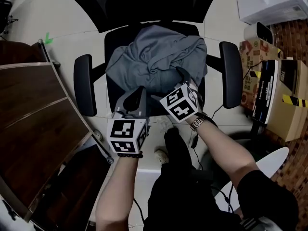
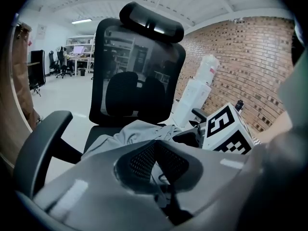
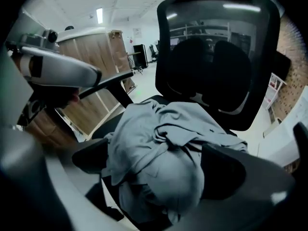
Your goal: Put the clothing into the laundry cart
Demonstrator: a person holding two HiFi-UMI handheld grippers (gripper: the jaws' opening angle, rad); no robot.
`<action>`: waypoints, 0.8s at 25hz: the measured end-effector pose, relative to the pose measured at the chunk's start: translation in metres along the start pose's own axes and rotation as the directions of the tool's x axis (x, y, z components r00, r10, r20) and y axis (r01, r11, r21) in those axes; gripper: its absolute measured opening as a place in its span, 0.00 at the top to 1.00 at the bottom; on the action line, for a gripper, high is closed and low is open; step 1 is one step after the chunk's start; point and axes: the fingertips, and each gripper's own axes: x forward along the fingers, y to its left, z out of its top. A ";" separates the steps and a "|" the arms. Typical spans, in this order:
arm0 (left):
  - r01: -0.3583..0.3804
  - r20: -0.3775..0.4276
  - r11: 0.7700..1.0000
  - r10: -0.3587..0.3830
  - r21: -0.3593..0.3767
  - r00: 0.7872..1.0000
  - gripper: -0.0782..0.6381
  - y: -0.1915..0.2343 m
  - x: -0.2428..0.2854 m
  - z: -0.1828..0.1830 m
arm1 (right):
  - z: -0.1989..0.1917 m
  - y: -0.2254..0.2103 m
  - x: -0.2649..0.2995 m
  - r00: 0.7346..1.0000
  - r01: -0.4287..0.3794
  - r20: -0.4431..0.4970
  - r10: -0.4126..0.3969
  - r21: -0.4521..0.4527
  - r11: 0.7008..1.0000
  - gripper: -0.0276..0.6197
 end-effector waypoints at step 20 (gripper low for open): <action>-0.009 -0.023 1.000 0.009 -0.001 1.000 0.89 0.044 0.088 -0.047 | -0.066 -0.042 0.127 0.982 0.051 -0.179 -0.061 -0.059 0.997 0.05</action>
